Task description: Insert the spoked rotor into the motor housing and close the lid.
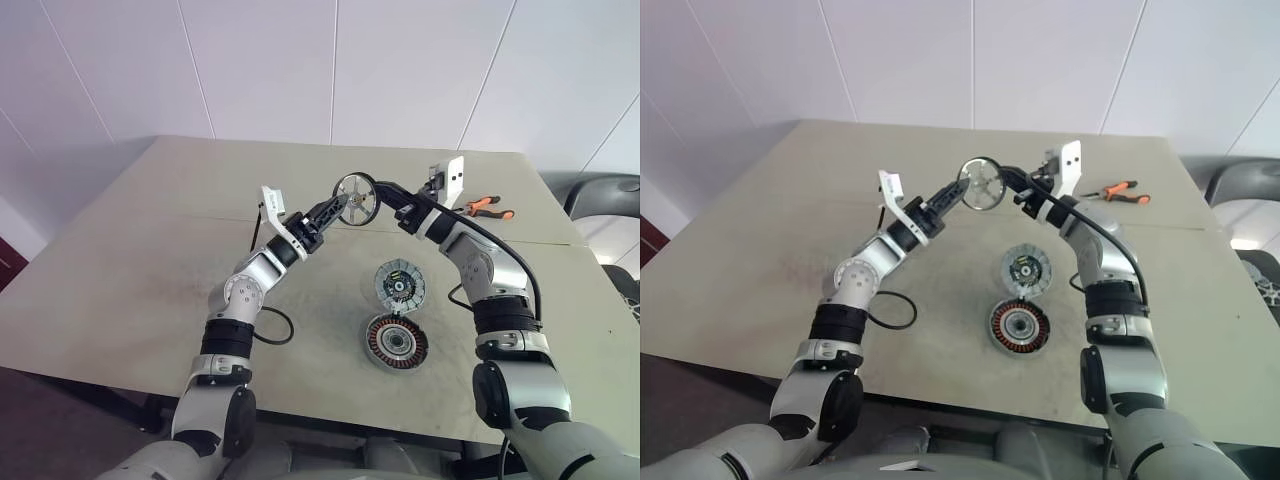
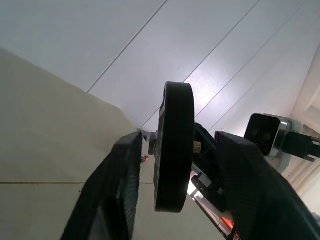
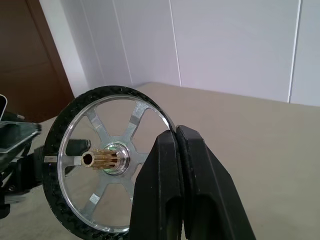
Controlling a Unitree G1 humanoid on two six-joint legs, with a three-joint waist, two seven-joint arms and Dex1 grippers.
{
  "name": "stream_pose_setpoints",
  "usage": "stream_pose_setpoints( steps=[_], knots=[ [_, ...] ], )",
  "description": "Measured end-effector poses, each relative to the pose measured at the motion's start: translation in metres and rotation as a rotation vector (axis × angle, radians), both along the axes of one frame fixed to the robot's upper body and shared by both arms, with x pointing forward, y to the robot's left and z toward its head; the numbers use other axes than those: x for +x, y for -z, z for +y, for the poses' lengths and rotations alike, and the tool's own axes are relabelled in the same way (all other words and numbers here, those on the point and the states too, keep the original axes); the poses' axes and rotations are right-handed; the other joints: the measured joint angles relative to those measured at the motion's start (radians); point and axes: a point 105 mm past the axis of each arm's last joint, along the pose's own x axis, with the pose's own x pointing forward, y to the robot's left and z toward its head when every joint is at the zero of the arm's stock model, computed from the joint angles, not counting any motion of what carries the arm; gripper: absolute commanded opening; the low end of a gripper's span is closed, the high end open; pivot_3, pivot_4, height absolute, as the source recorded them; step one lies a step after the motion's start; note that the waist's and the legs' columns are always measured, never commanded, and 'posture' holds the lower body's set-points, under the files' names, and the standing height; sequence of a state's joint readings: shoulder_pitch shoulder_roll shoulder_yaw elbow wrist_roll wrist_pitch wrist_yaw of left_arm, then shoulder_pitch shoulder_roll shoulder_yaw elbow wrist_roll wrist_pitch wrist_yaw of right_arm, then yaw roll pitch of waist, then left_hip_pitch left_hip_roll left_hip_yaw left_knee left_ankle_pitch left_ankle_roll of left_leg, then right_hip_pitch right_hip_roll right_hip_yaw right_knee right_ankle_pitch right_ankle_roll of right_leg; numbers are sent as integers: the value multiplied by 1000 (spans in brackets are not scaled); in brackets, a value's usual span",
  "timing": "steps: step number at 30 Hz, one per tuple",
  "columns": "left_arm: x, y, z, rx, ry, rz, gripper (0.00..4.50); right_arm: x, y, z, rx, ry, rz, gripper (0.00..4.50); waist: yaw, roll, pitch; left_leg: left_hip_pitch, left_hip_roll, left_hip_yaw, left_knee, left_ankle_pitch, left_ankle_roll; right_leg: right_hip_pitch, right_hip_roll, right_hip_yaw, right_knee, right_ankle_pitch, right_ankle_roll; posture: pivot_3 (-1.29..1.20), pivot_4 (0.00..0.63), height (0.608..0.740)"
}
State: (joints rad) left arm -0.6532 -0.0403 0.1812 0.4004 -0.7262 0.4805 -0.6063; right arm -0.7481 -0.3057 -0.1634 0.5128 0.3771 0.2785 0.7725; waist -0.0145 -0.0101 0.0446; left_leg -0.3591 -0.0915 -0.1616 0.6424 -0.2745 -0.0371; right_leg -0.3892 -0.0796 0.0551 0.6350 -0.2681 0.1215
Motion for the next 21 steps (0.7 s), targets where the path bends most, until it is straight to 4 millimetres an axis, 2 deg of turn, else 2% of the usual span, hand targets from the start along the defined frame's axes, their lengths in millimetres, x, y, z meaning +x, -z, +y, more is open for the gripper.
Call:
stream_pose_setpoints(
  steps=[3,4,15,18,21],
  knots=[
    [1,1,0,9,-8,0,489,0,0,0,1,-1,0,0,0,0,0,0,0,0,0,0,0,0,0,0,0,0,0,0,0,740],
    [1,3,1,14,-11,5,394,0,0,0,1,-2,0,0,-1,0,0,0,0,0,0,0,0,0,0,0,0,0,0,0,0,740],
    [1,4,2,31,-3,-1,394,-1,1,2,1,-12,2,0,-1,0,0,0,0,0,0,0,0,0,0,0,0,0,0,0,0,740],
    [0,5,1,35,3,3,394,-1,1,2,3,-11,1,675,-1,0,0,0,0,0,0,0,0,0,0,0,0,0,0,0,0,740],
    [-2,10,-1,43,11,18,394,-1,0,2,11,-14,0,1591,-1,0,0,0,0,0,0,0,0,0,0,0,0,0,0,0,0,740]
  ],
)
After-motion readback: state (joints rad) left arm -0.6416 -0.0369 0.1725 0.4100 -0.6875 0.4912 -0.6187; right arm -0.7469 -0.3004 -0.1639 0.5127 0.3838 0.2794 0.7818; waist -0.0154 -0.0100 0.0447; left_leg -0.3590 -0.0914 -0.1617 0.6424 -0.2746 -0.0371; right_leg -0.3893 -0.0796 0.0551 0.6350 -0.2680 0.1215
